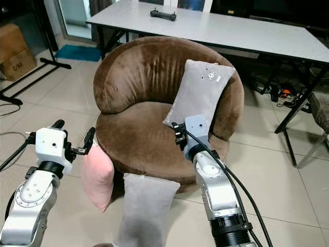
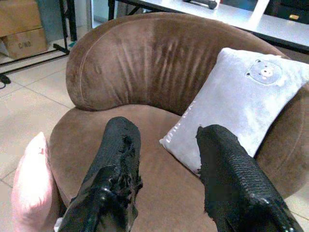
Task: Move the pillow to the sofa from floor
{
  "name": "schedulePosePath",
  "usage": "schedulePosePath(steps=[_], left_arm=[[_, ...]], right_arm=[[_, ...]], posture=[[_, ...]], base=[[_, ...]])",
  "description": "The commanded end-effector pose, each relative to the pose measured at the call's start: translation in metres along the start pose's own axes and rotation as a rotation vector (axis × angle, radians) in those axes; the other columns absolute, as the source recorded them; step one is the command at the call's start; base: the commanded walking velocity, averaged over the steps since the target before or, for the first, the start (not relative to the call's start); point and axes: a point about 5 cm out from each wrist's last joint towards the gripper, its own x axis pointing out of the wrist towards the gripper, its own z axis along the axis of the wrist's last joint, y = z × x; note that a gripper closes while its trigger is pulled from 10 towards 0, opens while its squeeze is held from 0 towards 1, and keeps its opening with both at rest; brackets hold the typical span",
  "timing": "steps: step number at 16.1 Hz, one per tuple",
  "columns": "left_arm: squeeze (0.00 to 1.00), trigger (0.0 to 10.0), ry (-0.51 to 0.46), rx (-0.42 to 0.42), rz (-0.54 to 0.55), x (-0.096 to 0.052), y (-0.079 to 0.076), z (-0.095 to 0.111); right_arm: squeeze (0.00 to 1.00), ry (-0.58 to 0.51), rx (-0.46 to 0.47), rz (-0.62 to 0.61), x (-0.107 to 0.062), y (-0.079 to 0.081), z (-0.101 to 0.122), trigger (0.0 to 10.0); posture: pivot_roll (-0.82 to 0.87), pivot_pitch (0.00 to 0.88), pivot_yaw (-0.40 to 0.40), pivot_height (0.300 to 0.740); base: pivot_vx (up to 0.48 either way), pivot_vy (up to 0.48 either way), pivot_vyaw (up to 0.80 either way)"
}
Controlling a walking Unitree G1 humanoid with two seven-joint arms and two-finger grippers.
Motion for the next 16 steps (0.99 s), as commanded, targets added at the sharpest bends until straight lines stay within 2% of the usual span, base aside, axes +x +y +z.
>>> schedulePosePath(steps=[1, 9, 16], left_arm=[[0.00, 10.0, -0.007, -0.010, 0.000, -0.0016, -0.0002, 0.0005], [0.00, 10.0, 0.007, -0.024, 0.013, -0.0026, -0.0009, -0.0018], [0.00, 10.0, 0.011, -0.040, 0.014, -0.0044, -0.0024, -0.0023]], right_arm=[[0.00, 0.006, 0.003, -0.020, -0.0028, -0.0065, -0.0016, 10.0], [0.00, 0.011, -0.002, -0.026, -0.0027, -0.0086, -0.0013, 10.0], [0.00, 0.017, -0.013, -0.038, -0.0036, -0.0109, -0.0018, 10.0]], posture=[[0.10, 0.000, -0.057, 0.705], [0.09, 0.000, -0.064, 0.636], [0.09, 0.000, -0.067, 0.632]], base=[[0.000, 0.000, 0.00], [0.000, 0.000, 0.00], [0.000, 0.000, 0.00]])
